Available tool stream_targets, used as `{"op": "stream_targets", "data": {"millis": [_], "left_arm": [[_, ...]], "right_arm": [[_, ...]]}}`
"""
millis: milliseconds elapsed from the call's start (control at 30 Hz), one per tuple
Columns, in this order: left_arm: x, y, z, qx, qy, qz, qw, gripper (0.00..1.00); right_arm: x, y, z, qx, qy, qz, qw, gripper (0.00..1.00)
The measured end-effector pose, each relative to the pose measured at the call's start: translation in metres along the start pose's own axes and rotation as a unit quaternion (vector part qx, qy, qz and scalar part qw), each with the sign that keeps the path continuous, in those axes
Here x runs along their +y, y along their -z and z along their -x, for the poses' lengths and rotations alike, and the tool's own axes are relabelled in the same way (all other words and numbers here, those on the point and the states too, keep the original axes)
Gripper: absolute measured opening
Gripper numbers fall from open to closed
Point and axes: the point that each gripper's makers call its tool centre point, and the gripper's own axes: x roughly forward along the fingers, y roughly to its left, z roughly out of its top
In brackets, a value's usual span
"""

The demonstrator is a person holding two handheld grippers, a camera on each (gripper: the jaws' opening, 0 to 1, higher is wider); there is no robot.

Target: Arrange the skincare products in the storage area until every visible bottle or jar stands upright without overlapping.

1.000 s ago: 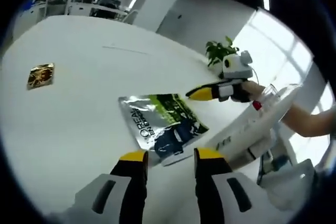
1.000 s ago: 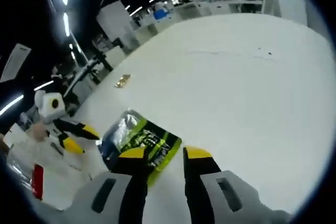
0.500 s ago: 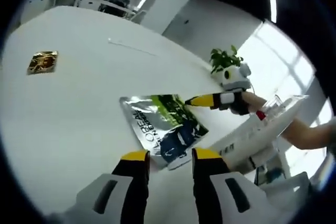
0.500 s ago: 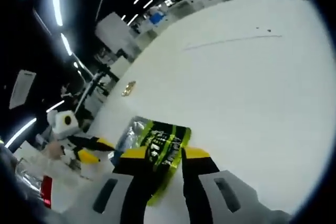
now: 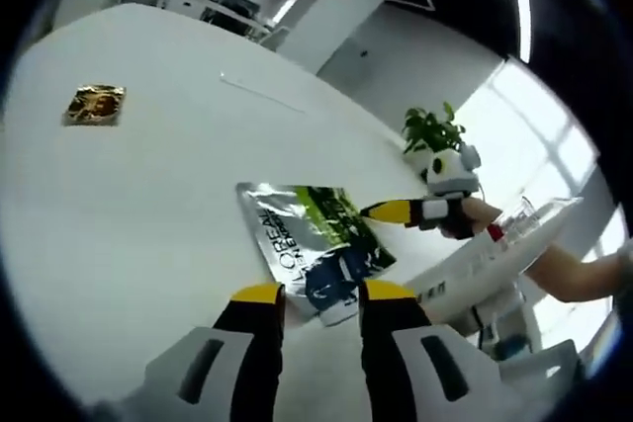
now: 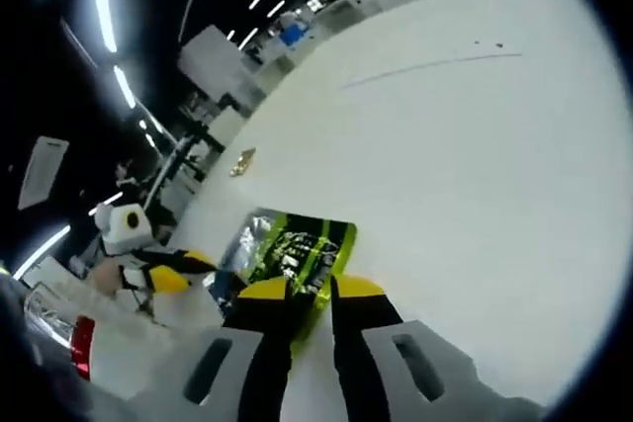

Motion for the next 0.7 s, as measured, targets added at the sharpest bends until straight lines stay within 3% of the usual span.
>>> {"op": "stream_targets", "data": {"millis": [100, 333, 600, 700], "left_arm": [[0.011, -0.004, 0.005, -0.003, -0.011, -0.004, 0.9999, 0.25], [0.025, -0.008, 0.001, 0.006, -0.001, 0.027, 0.9996, 0.27], [0.012, -0.006, -0.004, 0.003, 0.015, 0.09, 0.9958, 0.28], [0.004, -0.005, -0.006, -0.003, 0.014, 0.086, 0.9962, 0.29]], "right_arm": [[-0.004, -0.001, 0.0, -0.002, 0.005, -0.001, 1.0, 0.09], [-0.005, -0.001, 0.0, -0.001, 0.01, 0.007, 0.9999, 0.06], [-0.005, 0.0, -0.001, 0.01, 0.013, 0.034, 0.9993, 0.04], [-0.005, 0.0, -0.001, 0.007, 0.015, 0.036, 0.9992, 0.02]]}}
